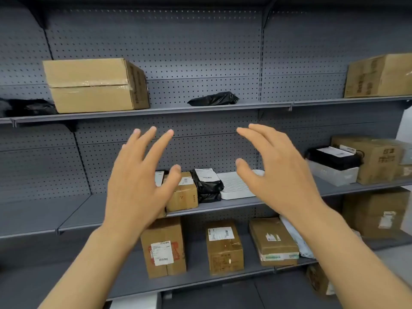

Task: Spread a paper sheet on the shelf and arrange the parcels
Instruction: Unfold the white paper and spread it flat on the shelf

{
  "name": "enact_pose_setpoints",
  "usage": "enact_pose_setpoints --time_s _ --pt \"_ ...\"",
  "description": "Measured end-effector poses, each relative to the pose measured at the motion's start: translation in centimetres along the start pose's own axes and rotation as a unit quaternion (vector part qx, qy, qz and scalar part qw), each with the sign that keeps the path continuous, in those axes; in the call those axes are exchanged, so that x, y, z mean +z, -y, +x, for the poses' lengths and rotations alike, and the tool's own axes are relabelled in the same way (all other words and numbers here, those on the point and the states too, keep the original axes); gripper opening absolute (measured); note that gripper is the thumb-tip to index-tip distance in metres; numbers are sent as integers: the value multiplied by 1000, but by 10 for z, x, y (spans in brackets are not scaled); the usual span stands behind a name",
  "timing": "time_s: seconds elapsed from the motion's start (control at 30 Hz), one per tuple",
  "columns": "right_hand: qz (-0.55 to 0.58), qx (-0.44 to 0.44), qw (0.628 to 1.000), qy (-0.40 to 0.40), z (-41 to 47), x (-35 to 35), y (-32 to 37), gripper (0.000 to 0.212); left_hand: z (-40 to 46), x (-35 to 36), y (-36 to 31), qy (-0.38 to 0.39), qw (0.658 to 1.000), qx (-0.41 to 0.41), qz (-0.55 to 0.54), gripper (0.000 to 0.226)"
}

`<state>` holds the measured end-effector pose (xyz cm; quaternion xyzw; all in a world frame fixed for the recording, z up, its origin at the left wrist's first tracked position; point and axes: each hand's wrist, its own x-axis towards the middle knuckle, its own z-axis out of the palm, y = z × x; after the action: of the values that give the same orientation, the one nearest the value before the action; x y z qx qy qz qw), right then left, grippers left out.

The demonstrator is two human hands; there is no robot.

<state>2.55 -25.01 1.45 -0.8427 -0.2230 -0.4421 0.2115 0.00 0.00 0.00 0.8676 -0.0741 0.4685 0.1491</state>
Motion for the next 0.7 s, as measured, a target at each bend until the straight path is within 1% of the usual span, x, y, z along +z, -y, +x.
enact_pose_setpoints --time_s 0.03,0.1,0.27,0.37,0.5,0.7 --pt "4 5 1000 2 1 7 2 55 1 2 5 4 1000 8 -7 63" --pt "10 26 1000 -2 2 19 3 55 2 9 14 -1 1000 -2 -25 61" --pt "62 73 995 -5 17 54 -1 52 15 31 35 -8 985 -78 -151 56" --pt "92 84 992 2 26 81 -1 50 22 45 43 8 983 -88 -161 55" --pt "121 76 989 23 36 115 -14 49 25 66 51 14 982 -87 -164 54" --pt "178 65 980 63 48 162 -57 48 37 120 45 15 966 -141 -215 50"
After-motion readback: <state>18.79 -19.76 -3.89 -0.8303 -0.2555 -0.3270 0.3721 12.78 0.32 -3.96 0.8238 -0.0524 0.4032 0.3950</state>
